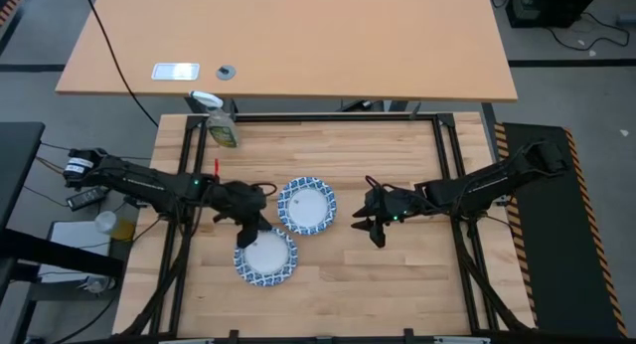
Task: Nest bowls inside each other
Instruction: Put the white bowl on top of the white bowl
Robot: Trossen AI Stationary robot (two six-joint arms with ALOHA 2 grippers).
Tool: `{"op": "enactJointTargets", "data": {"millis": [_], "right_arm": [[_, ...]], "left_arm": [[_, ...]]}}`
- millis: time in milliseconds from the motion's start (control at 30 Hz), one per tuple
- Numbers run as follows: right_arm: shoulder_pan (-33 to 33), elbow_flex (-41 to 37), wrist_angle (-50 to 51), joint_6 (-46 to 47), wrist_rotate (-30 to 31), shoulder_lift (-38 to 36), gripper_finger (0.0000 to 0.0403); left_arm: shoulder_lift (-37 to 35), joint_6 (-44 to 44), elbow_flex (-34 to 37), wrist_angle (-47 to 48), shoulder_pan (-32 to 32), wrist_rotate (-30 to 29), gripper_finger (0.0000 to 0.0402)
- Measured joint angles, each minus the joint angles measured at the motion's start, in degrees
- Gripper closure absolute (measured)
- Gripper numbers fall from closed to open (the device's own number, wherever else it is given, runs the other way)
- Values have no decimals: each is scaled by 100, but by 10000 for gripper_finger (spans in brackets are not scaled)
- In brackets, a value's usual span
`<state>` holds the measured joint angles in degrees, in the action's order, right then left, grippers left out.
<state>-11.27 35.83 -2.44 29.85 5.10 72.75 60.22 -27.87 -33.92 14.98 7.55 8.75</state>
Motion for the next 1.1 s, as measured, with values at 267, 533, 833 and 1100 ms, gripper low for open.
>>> {"op": "enactJointTargets", "data": {"millis": [267, 533, 833, 1100], "right_arm": [[4, 0, -26, 8, 0, 0, 231], [4, 0, -50, 168, -24, -9, 231], [2, 0, -190, 210, -30, -15, 231], [-24, 0, -356, 311, -19, 9, 231]], "left_arm": [[-7, 576, -548, -447, -4, 520, 401], [165, 1423, -1028, -496, -513, -330, 401], [499, 1567, -1238, -861, -1351, 202, 401], [929, 1690, -1236, -961, -1896, 123, 401]]}}
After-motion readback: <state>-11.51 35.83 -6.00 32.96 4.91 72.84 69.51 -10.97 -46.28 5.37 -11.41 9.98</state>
